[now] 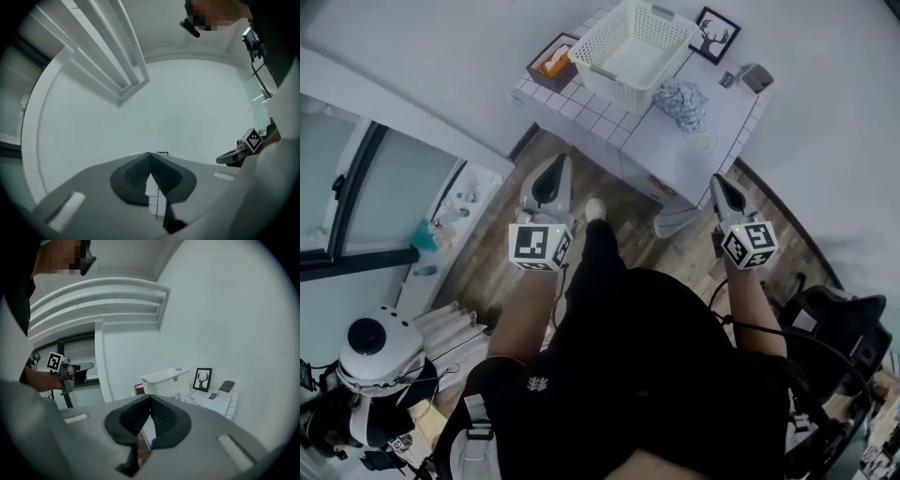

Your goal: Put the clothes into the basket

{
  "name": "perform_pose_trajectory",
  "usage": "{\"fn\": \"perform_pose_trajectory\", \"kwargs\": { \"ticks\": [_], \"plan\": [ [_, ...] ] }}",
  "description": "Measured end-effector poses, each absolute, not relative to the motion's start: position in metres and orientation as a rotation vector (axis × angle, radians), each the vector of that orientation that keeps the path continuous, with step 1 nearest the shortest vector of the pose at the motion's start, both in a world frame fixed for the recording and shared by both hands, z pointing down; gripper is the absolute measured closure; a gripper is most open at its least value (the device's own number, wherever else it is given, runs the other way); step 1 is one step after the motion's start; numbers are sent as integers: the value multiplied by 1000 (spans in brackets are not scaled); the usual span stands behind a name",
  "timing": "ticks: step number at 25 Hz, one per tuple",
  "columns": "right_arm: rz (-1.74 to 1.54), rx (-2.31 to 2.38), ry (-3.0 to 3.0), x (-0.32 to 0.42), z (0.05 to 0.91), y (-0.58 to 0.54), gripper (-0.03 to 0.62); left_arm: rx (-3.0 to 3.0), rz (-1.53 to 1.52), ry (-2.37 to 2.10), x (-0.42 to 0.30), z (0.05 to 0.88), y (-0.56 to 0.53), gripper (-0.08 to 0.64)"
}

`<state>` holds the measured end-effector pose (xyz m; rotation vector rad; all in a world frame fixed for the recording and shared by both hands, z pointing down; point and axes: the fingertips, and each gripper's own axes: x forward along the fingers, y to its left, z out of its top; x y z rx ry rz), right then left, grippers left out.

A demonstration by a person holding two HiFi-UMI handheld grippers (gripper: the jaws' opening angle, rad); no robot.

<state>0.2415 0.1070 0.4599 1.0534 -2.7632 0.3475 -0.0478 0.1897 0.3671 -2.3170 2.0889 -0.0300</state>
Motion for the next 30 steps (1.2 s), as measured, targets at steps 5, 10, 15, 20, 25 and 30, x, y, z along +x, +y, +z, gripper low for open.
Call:
{"fn": "perform_pose_trajectory", "kwargs": {
  "ticks": [5, 10, 15, 20, 25, 30],
  "plan": [
    [373, 1095, -2723, 217, 465, 60, 591, -2379, -28, 2063, -75, 372, 126, 554],
    [431, 1206, -2663, 190, 471, -2, 591, -2500, -72, 1930, -87, 378, 63, 553],
    [438, 1346, -2643, 158, 456, -73, 591, -2564, -106, 1841, -135, 374, -13, 554],
    [363, 1450, -2607, 134, 439, -131, 591, -2603, -82, 1785, -166, 369, -75, 554],
    [411, 1555, -2573, 121, 438, -153, 591, -2654, -121, 1651, -170, 378, -112, 554],
    [475, 1635, -2505, 129, 447, -164, 591, -2718, -92, 1567, -160, 374, -144, 554]
  ]
}}
